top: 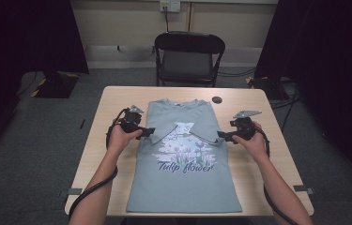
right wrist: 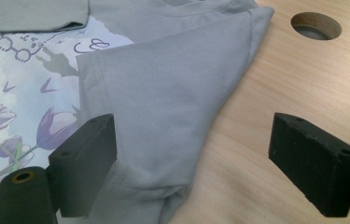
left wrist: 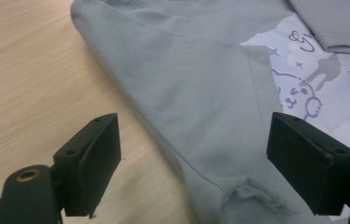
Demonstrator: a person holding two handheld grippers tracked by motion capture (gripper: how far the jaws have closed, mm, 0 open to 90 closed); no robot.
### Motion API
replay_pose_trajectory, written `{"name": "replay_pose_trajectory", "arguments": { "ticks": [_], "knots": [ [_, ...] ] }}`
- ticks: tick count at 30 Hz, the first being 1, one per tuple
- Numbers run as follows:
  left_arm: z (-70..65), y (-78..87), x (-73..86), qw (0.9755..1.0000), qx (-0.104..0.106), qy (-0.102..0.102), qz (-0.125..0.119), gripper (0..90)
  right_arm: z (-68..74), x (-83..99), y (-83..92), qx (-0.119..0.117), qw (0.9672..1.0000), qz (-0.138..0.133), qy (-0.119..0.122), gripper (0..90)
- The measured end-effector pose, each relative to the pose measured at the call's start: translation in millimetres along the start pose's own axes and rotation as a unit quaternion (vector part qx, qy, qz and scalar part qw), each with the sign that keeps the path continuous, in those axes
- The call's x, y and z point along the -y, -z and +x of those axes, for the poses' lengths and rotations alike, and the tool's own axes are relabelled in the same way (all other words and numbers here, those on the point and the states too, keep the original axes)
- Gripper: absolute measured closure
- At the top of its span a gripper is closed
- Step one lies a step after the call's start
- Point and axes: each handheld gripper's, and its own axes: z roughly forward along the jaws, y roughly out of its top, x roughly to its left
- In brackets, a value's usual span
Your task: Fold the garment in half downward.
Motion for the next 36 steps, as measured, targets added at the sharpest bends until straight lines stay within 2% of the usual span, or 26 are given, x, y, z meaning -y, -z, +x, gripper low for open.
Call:
{"name": "replay_pose_trajectory", "arguments": {
  "ticks": [4,9,18,21,29,33,36],
  "knots": [
    [3.2,-1.4,-1.8,1.0000,0.000,0.003,0.000,17.3,-2.2,-3.1,-5.8,0.001,1.0000,0.005,0.006,15.1],
    [5.4,-6.5,-4.6,1.0000,-0.007,0.003,0.005,17.7,-7.3,-5.7,-14.9,0.001,1.0000,0.008,0.002,15.8],
    [11.2,-21.5,-6.6,0.9993,-0.018,0.031,0.002,18.7,-12.1,-11.4,-27.6,0.000,1.0000,0.005,-0.006,16.9],
    [13.2,-27.5,-7.7,0.9993,-0.026,0.027,0.008,18.7,-13.0,-12.0,-34.7,-0.004,0.9999,0.010,-0.003,16.9],
    [16.2,-43.3,-4.2,0.9990,-0.023,0.036,0.015,18.7,-14.9,-14.0,-49.6,0.008,0.9997,0.024,-0.004,19.0],
    [15.2,-46.1,-2.3,0.9990,-0.026,0.027,0.022,19.6,-15.2,-13.0,-53.4,0.016,0.9993,0.032,0.002,22.1],
    [14.3,-46.0,-2.5,0.9990,-0.027,0.025,0.024,20.0,-15.8,-11.5,-54.0,0.018,0.9993,0.033,-0.004,23.2]
  ]
}}
